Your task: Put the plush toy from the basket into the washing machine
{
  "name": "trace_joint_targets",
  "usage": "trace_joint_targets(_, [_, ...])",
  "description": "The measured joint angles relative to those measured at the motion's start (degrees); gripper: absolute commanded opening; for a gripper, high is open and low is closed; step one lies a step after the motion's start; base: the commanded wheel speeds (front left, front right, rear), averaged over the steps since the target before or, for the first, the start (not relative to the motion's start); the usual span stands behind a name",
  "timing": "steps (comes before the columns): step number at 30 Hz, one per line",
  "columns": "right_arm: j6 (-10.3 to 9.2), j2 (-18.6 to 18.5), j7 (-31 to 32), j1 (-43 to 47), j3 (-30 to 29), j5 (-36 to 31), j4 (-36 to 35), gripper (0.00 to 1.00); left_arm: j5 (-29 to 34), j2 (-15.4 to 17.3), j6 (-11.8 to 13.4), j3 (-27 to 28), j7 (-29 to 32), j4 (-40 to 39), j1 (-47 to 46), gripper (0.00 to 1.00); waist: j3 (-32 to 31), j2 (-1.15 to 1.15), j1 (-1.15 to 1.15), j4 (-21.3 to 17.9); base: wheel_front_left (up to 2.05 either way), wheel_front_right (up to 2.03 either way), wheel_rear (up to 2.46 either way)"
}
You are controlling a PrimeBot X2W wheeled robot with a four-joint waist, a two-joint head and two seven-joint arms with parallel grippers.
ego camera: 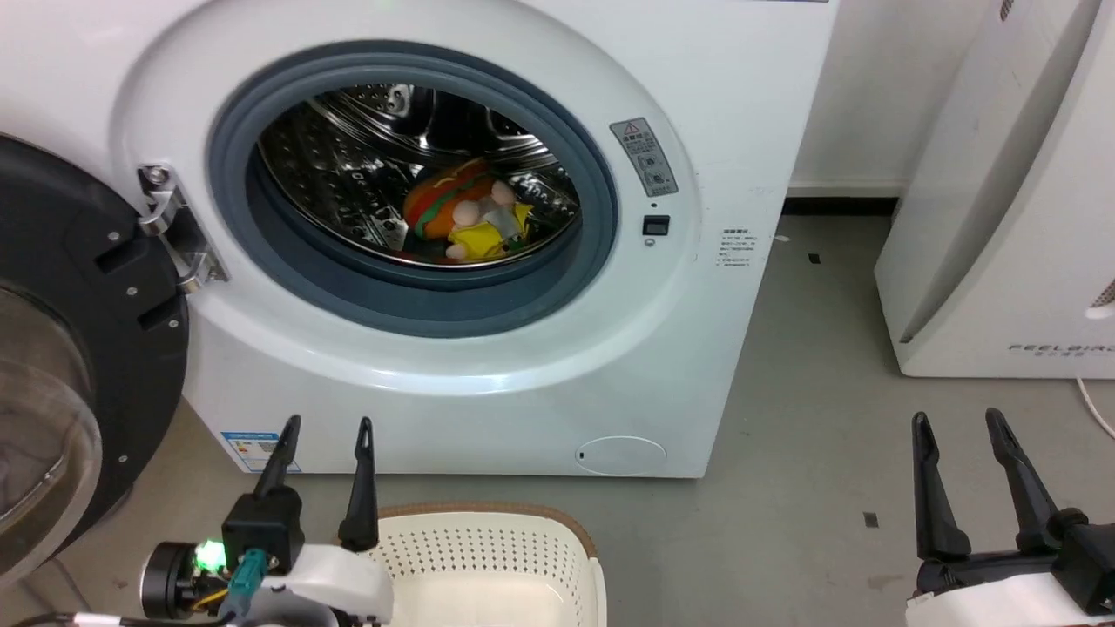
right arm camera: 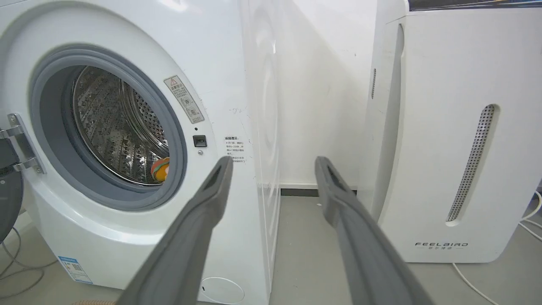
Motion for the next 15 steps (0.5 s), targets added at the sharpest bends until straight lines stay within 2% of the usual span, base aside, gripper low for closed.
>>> trace_joint_targets(12, [0.0, 0.0, 0.0, 0.9, -0.5, 0.1, 0.3, 1.0, 0.0, -0.4, 0.0, -0.6, 0.0, -2.6, 3.2, 1.0, -1.7, 0.0, 0.01, 1.5, 0.0, 0.0, 0.0])
trace_joint_targets(13, [0.01, 0.0, 0.0, 0.9, -0.5, 0.1, 0.3, 0.0, 0.0, -0.4, 0.1, -0.7, 0.0, -2.6, 3.2, 0.0, -1.7, 0.0, 0.0, 1.5, 0.0, 0.0, 0.0])
trace_joint_targets(15, [0.01, 0.0, 0.0, 0.9, -0.5, 0.0, 0.3, 0.0, 0.0, -0.4, 0.0, -0.6, 0.1, -2.6, 3.2, 0.0, -1.7, 0.0, 0.01, 1.6, 0.0, 0.0, 0.0])
